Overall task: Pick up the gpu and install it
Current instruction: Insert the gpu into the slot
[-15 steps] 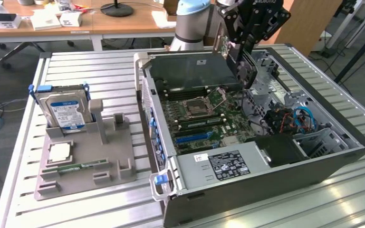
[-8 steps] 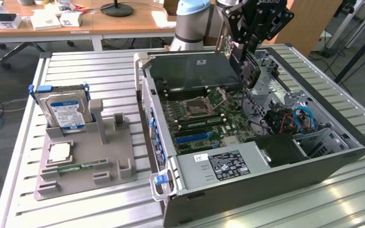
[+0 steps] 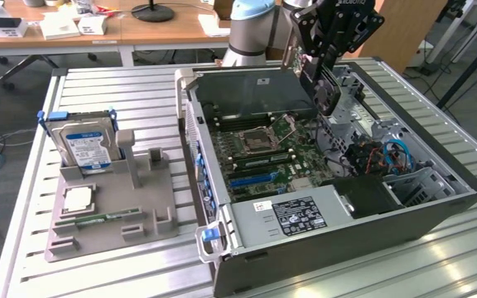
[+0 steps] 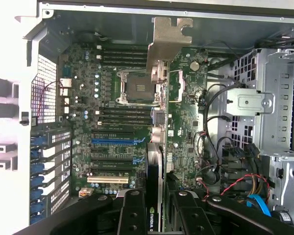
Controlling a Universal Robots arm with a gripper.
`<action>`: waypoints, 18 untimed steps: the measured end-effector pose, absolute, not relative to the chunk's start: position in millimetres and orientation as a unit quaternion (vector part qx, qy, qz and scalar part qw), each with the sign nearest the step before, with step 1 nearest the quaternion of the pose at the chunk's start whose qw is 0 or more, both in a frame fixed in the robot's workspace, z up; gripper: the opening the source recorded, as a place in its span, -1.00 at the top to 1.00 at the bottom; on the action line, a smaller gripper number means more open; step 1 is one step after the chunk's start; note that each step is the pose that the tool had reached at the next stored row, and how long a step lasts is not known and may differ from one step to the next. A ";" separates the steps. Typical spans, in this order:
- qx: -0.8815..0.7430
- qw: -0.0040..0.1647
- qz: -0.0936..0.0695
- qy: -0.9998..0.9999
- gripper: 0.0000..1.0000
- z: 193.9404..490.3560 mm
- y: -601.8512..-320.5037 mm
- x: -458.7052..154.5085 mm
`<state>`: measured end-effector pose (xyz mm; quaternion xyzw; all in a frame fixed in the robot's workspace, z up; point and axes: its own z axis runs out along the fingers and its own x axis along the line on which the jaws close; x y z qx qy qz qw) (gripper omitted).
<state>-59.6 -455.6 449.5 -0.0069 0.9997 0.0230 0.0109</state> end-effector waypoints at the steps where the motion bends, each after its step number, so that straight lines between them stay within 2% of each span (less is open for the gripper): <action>1: -0.007 0.011 0.023 1.000 0.48 449.5 -455.6 -59.6; 18: -0.093 0.009 0.024 0.995 0.48 448.8 -455.6 -59.6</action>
